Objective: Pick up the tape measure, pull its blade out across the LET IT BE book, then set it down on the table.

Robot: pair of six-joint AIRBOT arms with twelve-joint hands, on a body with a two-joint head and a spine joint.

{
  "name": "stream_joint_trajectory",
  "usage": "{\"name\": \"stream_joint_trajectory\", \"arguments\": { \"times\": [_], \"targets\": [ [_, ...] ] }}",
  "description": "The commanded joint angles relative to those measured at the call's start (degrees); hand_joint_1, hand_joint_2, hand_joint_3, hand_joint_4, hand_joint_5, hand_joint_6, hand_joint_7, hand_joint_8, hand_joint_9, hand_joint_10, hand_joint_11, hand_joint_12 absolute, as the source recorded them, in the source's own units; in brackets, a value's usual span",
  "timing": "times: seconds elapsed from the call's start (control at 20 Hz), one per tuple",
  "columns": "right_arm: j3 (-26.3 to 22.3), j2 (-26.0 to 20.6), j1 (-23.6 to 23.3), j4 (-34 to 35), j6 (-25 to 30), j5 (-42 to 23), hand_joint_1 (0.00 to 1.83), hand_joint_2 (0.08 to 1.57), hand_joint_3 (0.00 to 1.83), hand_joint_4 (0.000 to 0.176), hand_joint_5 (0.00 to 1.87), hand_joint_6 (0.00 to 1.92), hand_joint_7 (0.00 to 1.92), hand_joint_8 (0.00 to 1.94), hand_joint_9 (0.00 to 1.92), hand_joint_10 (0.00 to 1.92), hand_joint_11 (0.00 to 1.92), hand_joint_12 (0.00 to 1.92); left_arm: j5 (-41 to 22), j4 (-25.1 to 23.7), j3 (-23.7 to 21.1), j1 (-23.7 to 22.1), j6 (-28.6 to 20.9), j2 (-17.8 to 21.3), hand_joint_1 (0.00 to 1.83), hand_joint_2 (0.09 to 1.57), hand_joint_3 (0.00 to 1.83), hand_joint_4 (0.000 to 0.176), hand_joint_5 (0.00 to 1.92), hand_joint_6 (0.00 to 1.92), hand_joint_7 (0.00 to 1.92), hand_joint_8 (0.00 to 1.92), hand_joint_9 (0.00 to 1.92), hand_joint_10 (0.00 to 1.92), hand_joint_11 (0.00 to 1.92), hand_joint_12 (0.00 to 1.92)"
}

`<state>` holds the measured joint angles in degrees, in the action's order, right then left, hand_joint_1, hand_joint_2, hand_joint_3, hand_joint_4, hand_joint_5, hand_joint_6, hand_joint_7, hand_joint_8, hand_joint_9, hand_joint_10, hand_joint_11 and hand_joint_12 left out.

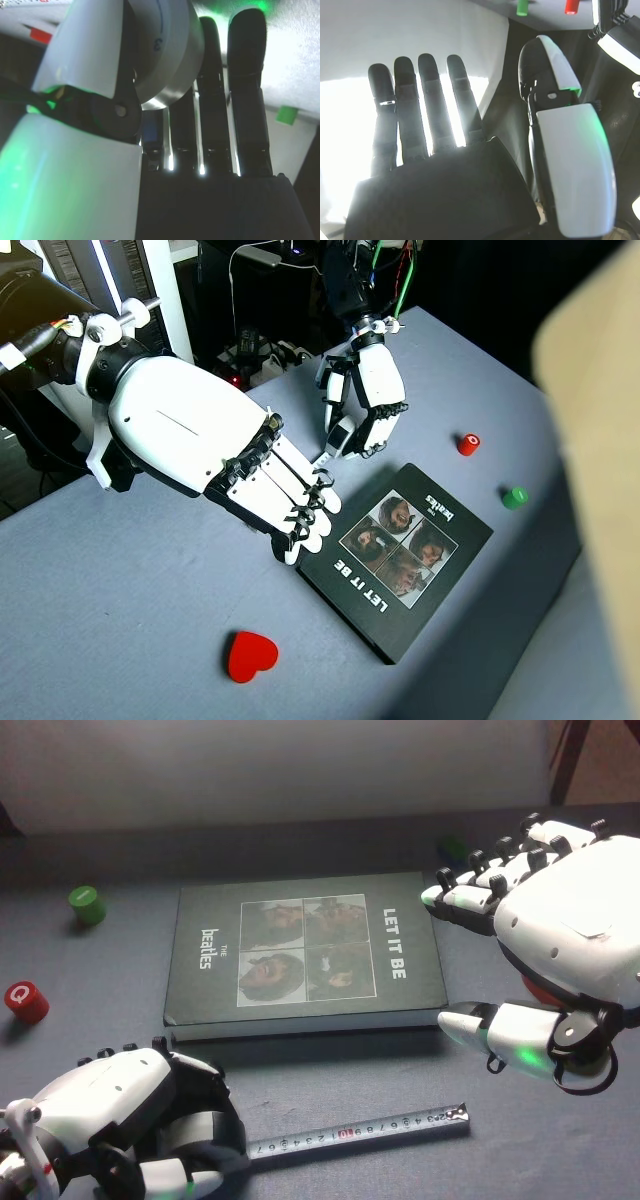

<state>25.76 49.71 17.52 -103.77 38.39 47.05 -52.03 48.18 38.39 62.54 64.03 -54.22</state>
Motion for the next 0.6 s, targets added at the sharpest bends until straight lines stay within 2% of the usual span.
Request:
{"name": "stream_joint_trajectory", "arguments": {
  "times": [0.0,0.05,0.1,0.2,0.4,0.55],
  "targets": [
    [-0.19,-0.20,-0.31,-4.51,0.24,1.84,0.36,1.19,0.00,0.034,0.30,0.00,0.37,0.00,0.33,0.00,0.05,1.04,-3.29,-3.29,-0.14,-1.29,-0.57,0.07,1.38,1.11,0.00,0.000,0.94,0.81,1.07,0.89,0.89,1.32,0.86,1.26],
    [-0.31,-0.28,-0.24,-5.93,0.74,1.96,0.36,1.19,0.00,0.034,0.30,0.00,0.37,0.00,0.33,0.00,0.05,1.04,-2.72,-3.54,-0.15,-2.97,-0.60,0.70,1.38,1.11,0.00,0.000,0.94,0.81,1.07,0.89,0.89,1.32,0.86,1.26],
    [-0.66,-0.56,0.44,-10.29,3.08,2.73,0.36,1.19,0.00,0.034,0.29,0.00,0.37,0.00,0.32,0.00,0.04,1.03,-1.21,-3.69,-0.15,-5.35,-0.56,1.90,1.38,1.11,0.00,0.000,0.94,0.81,1.08,0.88,0.89,1.32,0.86,1.26],
    [-1.12,-0.82,0.73,-13.08,4.20,2.94,0.36,1.19,0.00,0.034,0.30,0.00,0.39,0.01,0.35,0.01,0.07,1.04,1.56,-3.76,0.25,-9.02,-0.33,3.66,1.38,1.11,0.00,0.000,0.93,0.82,1.08,0.88,0.89,1.32,0.85,1.25],
    [-1.29,-0.87,0.08,-13.52,3.31,2.66,0.37,1.19,0.00,0.033,0.31,0.00,0.39,0.01,0.35,0.01,0.12,1.06,10.16,-1.78,3.71,-18.60,4.40,6.39,1.38,1.12,0.00,0.000,0.89,0.86,1.06,0.91,0.89,1.33,0.84,1.25],
    [-0.90,-0.63,-2.87,-13.54,2.34,1.51,0.38,1.19,0.00,0.031,0.33,0.01,0.42,0.01,0.37,0.01,0.12,1.05,16.98,-1.67,7.62,-24.39,7.76,7.84,1.38,1.12,0.00,0.000,0.90,0.85,1.05,0.93,0.88,1.34,0.85,1.25]
  ]
}}
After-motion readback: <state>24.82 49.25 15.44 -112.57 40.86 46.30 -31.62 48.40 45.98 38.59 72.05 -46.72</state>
